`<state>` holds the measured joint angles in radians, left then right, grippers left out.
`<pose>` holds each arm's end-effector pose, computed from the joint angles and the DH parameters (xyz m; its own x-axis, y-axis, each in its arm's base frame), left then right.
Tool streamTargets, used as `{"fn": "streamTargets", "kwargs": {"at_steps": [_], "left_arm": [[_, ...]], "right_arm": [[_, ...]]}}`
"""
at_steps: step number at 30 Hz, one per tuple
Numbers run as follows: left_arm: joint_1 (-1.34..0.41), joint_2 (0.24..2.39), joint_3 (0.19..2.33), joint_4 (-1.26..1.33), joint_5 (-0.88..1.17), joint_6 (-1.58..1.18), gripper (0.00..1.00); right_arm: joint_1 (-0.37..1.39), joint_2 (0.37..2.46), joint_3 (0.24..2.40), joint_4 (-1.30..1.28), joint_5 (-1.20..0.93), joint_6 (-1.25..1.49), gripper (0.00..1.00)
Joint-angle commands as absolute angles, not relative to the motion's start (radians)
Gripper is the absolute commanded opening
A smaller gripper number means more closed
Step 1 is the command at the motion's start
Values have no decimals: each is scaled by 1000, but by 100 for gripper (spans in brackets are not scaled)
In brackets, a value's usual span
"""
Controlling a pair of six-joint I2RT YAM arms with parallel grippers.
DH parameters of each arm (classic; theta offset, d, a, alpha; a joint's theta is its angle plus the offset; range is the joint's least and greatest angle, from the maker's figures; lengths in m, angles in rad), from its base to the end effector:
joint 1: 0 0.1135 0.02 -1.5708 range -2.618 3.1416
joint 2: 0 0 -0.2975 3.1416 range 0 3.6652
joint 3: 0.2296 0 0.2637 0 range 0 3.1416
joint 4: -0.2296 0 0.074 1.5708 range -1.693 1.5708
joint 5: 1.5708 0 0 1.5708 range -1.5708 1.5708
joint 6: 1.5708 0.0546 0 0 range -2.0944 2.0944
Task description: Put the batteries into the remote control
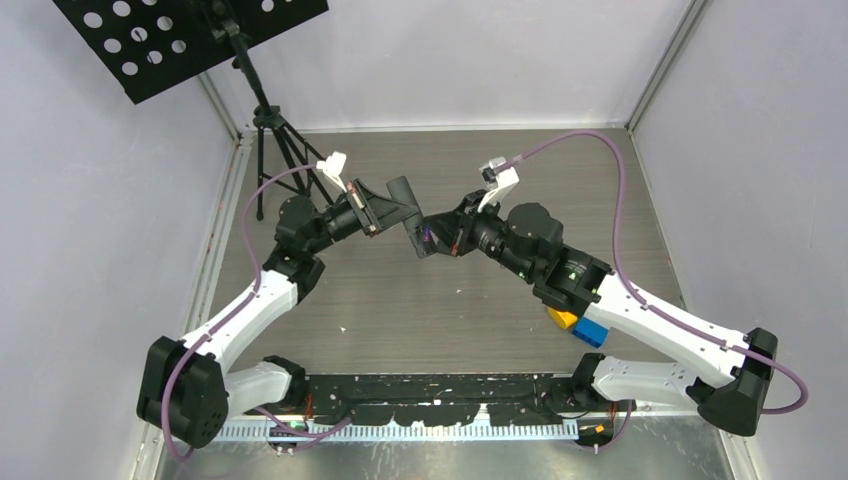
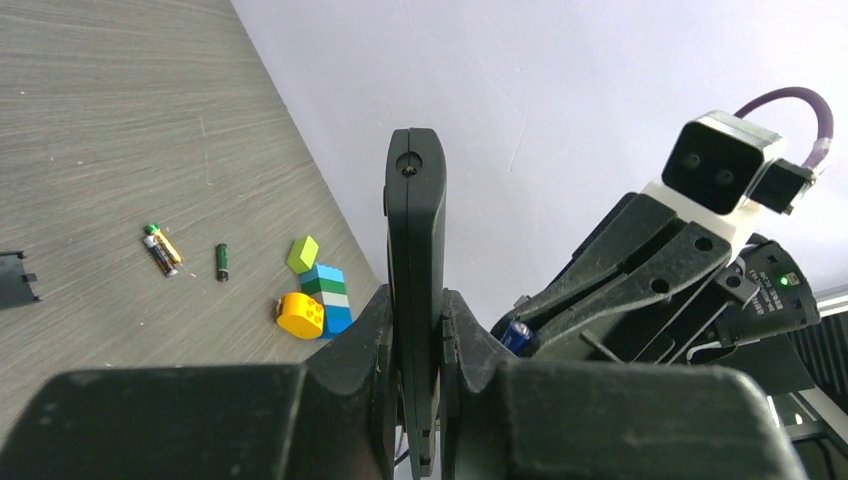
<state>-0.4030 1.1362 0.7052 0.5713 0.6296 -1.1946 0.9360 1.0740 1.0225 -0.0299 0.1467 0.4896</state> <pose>0.2358 -0.1355 0.3471 -0.7464 -0.4990 -0.4404 0.4331 0.1381 -0.8907 0.1638 0.2089 0.4113 -0.3765 0.2733 -0.8852 -0.6040 0.6520 0.4582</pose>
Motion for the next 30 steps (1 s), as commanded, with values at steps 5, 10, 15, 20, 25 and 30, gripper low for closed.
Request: {"fn": "streamTargets", "kwargs": {"at_steps": [5,10,15,20,25,30], "left_arm": [[-396,1119,768,618,649,-1261,0],[-396,1118,773,622,657,-1277,0],[-396,1120,784,624,668,-1271,0],[-396,1132,793,657,673,-1324,0],[-396,1136,813,685,675,-1359,0],[-396,1139,818,678,675,-1338,0]], "right_arm": [[964,1097,1042,-24,145,411,1],[971,1110,1048,-50,133,375,1],[973,1118,1054,-89,101,361,3],[972,1130,1052,-120,40,362,4],[974,1128,1024,-126,14,376,6],[974,1134,1034,-157,42,393,6]]}}
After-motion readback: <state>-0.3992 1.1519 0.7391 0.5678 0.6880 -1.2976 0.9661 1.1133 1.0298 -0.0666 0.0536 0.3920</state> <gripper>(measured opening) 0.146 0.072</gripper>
